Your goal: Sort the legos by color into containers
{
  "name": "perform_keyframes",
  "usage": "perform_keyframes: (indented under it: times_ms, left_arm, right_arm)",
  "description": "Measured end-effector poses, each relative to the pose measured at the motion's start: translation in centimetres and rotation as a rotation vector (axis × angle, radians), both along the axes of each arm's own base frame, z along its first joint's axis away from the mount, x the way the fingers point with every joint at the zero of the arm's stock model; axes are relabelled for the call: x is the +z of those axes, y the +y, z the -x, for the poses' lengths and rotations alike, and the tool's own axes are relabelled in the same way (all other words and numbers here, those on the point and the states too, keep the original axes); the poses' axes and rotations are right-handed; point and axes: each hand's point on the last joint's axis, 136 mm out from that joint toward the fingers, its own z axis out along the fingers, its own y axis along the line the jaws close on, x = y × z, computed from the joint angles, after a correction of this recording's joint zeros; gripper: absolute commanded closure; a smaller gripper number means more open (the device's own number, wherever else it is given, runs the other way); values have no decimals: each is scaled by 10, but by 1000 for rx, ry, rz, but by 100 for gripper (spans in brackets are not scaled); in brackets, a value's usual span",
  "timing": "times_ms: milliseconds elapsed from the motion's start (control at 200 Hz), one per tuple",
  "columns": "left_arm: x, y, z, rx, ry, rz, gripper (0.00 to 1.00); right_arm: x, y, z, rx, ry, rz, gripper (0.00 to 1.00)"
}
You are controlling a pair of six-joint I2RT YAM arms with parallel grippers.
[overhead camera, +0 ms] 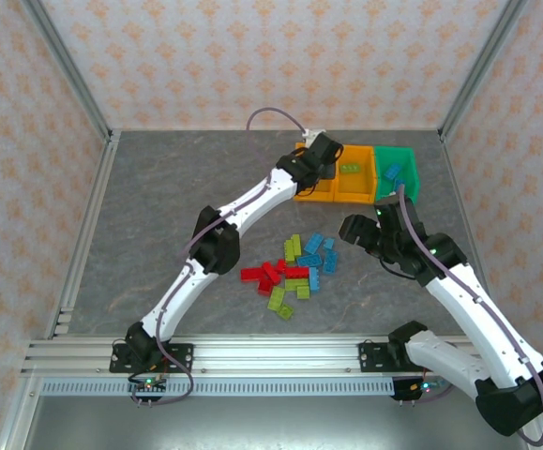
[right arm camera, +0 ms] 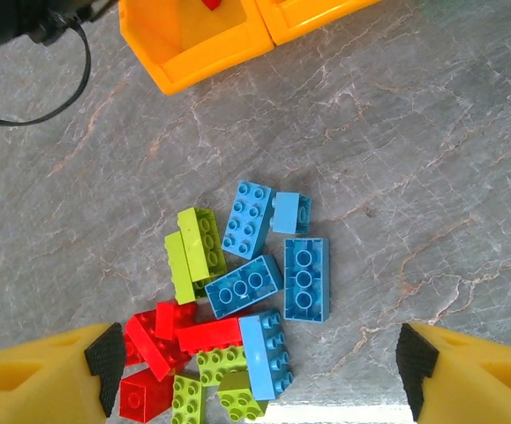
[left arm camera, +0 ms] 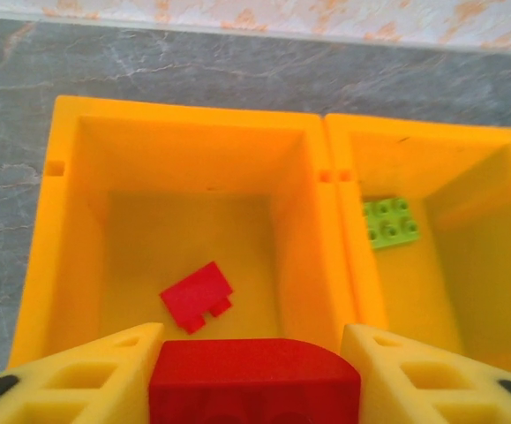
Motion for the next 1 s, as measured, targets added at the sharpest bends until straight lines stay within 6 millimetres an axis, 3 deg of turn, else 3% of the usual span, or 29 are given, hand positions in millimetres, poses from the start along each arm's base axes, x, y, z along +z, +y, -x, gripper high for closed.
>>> perform_keyframes:
  times_ms: [85, 280, 405, 525, 681, 751, 856, 1001]
  left_arm:
    - [-3, 5, -1, -8, 4, -26, 31]
    - [12, 5, 1, -26, -11, -28, 36]
    - [34, 16, 24, -52, 17, -36, 38]
    - [78, 48, 79, -73, 1, -15, 38]
    - [165, 89, 184, -154, -151, 80, 37]
    - [190, 101, 230, -212, -230, 120, 36]
    - [193, 128, 278, -263, -278, 124, 34]
    - [156, 177, 309, -262, -255, 19, 30]
  right_arm:
    - [-1, -1, 0, -2, 3, 4, 18]
    - [-1, -1, 0, -2, 3, 4, 18]
    - [-1, -1, 0, -2, 3, 4, 18]
    - [-1, 2, 1, 11, 8, -2, 19]
    - [-15, 22, -2, 97, 65, -11, 21]
    - [-31, 36, -4, 153, 120, 9, 21]
    - [-56, 63, -9, 241, 200, 50, 23]
    - [-84, 101, -27, 322, 267, 86, 30]
